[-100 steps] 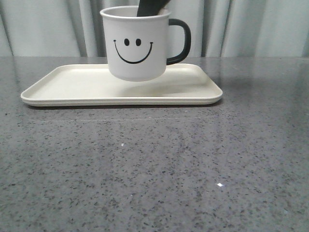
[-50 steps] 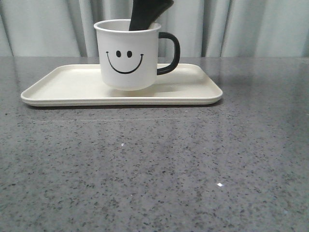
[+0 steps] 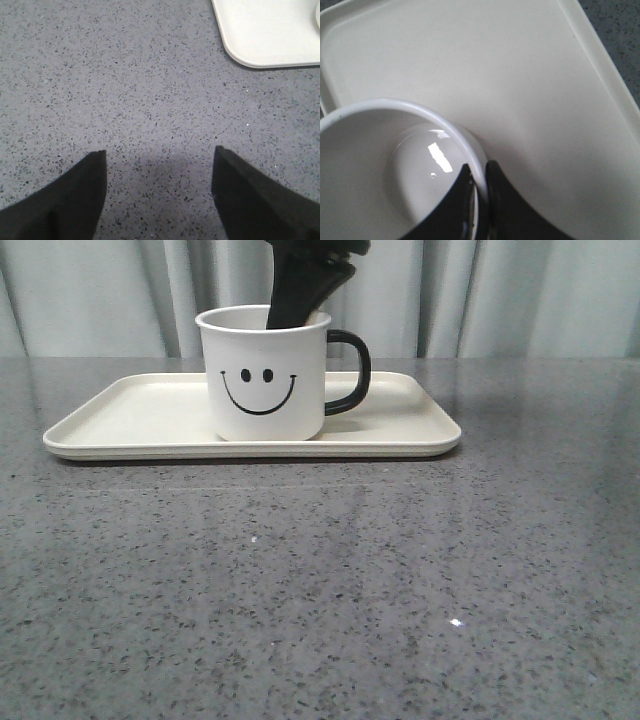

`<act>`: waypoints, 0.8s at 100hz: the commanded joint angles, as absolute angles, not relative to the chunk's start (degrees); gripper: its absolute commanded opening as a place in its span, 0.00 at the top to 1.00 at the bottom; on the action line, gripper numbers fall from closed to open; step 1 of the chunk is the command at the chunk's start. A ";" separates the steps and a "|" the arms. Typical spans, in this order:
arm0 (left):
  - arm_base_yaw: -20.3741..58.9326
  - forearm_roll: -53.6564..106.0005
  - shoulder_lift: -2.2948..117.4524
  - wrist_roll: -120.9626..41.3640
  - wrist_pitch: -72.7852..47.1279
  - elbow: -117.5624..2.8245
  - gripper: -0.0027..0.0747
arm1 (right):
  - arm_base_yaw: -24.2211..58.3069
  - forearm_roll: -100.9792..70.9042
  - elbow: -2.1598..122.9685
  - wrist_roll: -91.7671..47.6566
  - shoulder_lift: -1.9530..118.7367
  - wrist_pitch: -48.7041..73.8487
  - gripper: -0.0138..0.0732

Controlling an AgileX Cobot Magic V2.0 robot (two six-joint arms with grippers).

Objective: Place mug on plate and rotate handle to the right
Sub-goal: 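Set the mug back on the tray and open the right gripper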

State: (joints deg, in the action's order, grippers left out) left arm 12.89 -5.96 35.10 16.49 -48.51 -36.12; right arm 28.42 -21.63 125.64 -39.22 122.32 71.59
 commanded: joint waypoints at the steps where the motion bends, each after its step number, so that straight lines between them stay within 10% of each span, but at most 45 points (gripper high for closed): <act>1: 12.77 -6.16 35.12 16.97 -44.98 -37.75 0.40 | 28.43 -23.65 127.49 -39.82 118.64 71.62 0.91; 25: 12.77 -6.16 35.12 16.97 -44.98 -37.75 0.40 | 28.43 -23.65 127.48 -39.82 118.64 71.21 0.90; 56: 12.77 -6.16 35.12 16.97 -45.06 -37.75 0.40 | 28.43 -23.65 127.48 -39.27 118.64 69.48 0.41; 80: 12.77 -6.16 35.12 16.97 -45.06 -37.75 0.40 | 28.43 -23.59 127.48 -36.08 118.29 65.78 0.38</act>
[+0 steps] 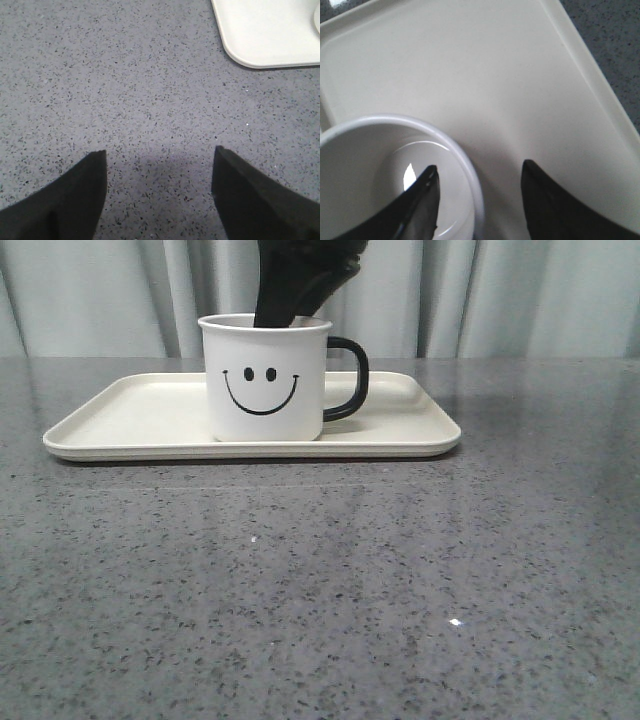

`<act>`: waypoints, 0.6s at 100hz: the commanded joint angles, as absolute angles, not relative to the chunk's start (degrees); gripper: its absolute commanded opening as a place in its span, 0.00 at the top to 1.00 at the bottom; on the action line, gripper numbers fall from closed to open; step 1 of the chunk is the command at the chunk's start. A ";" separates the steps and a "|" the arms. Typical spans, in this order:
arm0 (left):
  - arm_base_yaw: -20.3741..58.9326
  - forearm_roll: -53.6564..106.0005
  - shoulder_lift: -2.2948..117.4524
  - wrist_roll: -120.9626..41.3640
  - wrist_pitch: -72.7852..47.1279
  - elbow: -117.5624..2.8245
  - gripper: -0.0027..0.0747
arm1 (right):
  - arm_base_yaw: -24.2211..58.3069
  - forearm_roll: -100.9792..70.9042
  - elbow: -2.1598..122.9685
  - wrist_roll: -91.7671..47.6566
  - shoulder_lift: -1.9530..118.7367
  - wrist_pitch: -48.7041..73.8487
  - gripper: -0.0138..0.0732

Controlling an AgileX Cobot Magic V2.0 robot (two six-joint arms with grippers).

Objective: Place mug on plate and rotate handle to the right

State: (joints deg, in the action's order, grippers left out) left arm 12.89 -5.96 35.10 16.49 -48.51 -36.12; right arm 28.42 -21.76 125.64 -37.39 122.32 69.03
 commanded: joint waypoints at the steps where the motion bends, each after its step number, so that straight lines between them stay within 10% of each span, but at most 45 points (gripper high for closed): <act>1: 12.77 -6.16 35.12 16.97 -45.06 -37.75 0.40 | 28.43 -23.59 127.48 -35.96 118.21 65.70 0.38; 60: 12.77 -6.16 35.12 16.97 -45.06 -37.75 0.40 | 28.43 -8.33 127.48 -18.40 99.13 65.89 0.38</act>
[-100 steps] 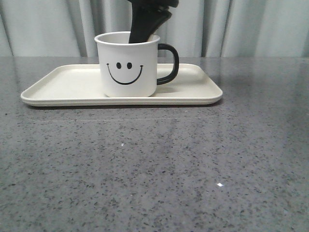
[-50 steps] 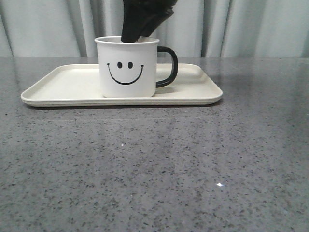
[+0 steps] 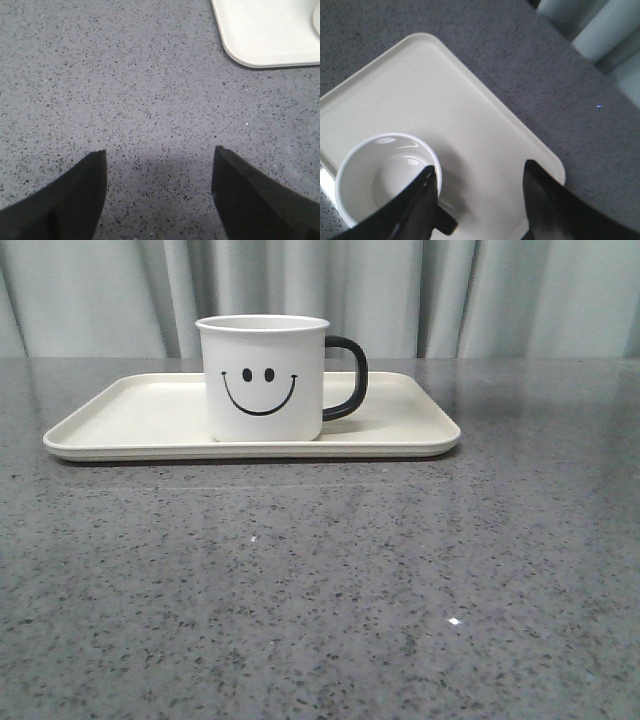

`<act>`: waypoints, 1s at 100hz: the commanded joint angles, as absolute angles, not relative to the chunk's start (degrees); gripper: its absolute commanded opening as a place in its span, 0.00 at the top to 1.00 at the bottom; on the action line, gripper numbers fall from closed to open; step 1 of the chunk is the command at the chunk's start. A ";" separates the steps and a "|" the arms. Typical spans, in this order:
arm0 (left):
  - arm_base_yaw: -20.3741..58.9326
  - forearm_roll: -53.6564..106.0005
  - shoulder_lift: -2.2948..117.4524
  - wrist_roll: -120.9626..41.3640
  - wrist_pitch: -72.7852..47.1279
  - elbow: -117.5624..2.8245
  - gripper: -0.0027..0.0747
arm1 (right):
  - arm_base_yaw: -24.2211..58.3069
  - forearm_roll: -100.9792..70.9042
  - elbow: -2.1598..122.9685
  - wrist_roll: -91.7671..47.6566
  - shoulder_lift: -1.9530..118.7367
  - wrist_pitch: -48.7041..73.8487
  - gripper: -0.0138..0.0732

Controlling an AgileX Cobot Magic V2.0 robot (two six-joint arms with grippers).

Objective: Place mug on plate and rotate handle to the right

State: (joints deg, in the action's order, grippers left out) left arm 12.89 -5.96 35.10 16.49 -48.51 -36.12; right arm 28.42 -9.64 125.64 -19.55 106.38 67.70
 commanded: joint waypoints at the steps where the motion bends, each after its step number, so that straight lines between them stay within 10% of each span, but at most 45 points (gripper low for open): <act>1: 12.77 -6.16 35.12 16.97 -45.06 -37.75 0.40 | 28.43 -8.33 127.48 -18.40 98.80 65.98 0.38; 75: 12.77 -6.16 35.12 16.97 -45.19 -37.75 0.40 | 26.42 7.10 83.86 -11.22 57.39 41.94 0.38; 100: 12.77 -6.16 35.12 16.97 -45.19 -37.75 0.40 | 26.42 15.82 73.43 -5.39 45.32 53.05 0.38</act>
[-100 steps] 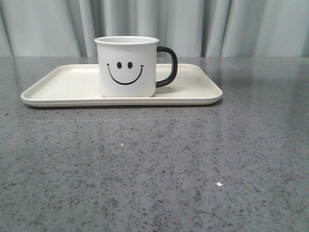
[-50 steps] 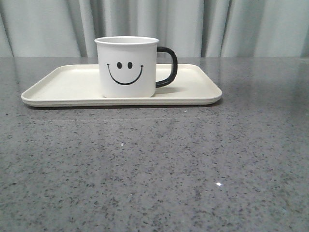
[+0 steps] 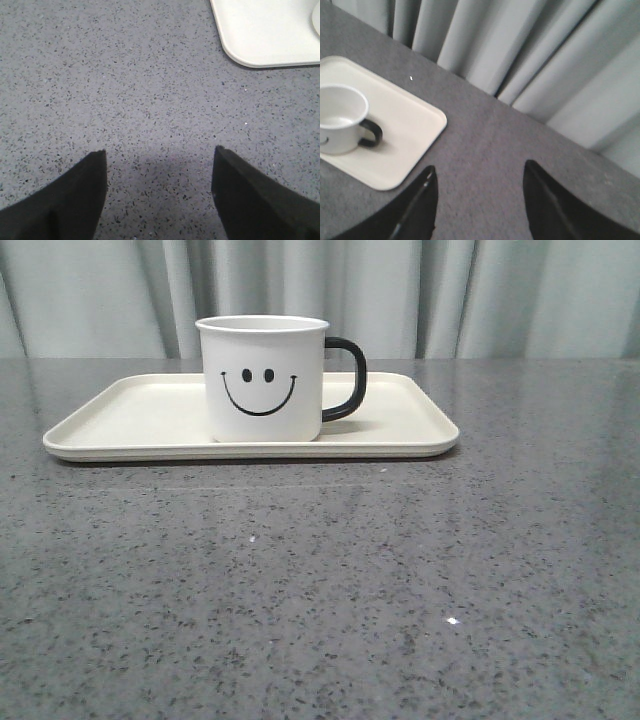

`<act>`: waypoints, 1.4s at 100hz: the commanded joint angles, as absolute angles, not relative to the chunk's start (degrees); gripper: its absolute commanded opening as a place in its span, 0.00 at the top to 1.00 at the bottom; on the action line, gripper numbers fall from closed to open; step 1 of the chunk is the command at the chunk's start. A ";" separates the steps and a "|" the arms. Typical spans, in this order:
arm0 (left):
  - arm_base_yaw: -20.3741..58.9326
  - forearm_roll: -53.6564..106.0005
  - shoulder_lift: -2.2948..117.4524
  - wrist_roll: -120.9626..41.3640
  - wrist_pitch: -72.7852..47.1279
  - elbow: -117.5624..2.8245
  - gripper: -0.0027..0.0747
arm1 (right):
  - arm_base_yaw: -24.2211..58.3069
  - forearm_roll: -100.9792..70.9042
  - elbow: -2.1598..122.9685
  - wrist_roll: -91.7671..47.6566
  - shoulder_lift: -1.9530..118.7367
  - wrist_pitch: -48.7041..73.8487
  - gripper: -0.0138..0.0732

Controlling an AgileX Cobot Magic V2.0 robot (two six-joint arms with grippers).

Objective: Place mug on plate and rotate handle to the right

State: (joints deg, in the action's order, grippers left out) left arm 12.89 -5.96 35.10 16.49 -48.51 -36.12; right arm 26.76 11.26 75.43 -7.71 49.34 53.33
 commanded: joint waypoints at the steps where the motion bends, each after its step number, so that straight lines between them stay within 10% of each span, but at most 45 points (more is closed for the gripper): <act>1: 12.77 -6.16 35.12 16.97 -45.19 -37.75 0.40 | 26.42 16.08 73.04 -4.96 44.94 53.06 0.38; 65: 12.77 -6.16 35.12 16.97 -45.19 -37.75 0.40 | 26.42 18.65 36.91 12.70 21.82 48.28 0.38; 113: 12.77 -6.16 35.12 16.97 -43.32 -37.75 0.40 | 26.42 18.46 33.54 12.83 21.44 45.58 0.38; 140: 12.77 -6.16 35.12 16.97 -43.32 -37.75 0.60 | 26.42 18.46 33.54 12.83 21.44 44.59 0.75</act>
State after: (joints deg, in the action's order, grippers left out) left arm 12.89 -5.96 35.10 16.49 -47.18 -36.12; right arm 26.76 16.76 32.19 12.68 21.33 49.00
